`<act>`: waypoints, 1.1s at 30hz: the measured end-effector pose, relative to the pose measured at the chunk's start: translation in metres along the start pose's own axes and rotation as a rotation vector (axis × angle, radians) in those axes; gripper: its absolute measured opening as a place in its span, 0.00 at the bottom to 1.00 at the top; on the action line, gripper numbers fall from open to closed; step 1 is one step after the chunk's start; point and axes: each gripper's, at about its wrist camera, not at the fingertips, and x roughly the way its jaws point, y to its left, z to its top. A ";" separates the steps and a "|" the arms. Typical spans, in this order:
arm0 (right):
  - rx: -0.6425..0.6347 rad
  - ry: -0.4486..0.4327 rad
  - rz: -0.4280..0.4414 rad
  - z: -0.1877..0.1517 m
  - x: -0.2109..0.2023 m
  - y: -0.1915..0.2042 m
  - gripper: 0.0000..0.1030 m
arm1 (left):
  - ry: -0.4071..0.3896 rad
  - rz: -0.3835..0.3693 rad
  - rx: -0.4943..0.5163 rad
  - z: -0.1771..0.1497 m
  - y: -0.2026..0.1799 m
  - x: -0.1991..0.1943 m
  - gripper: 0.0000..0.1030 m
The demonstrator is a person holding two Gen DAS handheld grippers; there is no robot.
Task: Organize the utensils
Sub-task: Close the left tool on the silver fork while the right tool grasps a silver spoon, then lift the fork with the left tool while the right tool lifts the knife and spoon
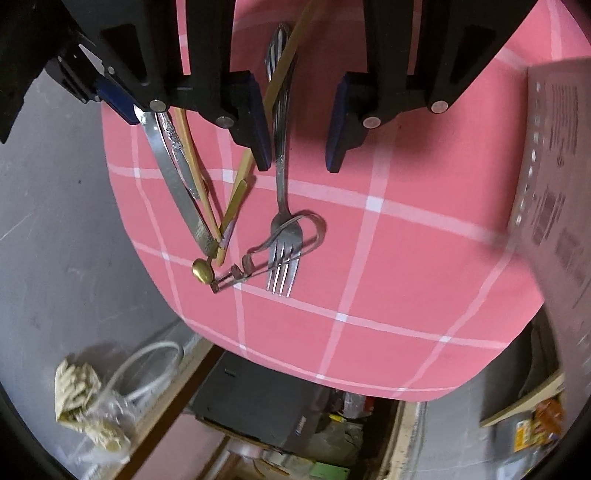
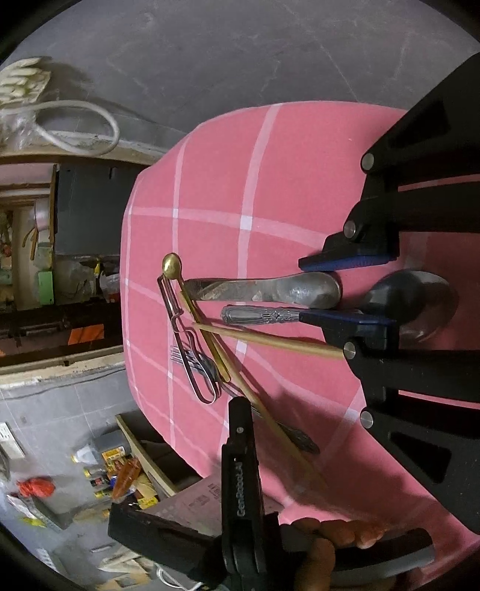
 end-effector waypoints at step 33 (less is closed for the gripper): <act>0.190 0.129 0.083 -0.081 -0.062 -0.018 0.17 | 0.261 -0.119 -0.082 -0.092 0.017 -0.056 0.06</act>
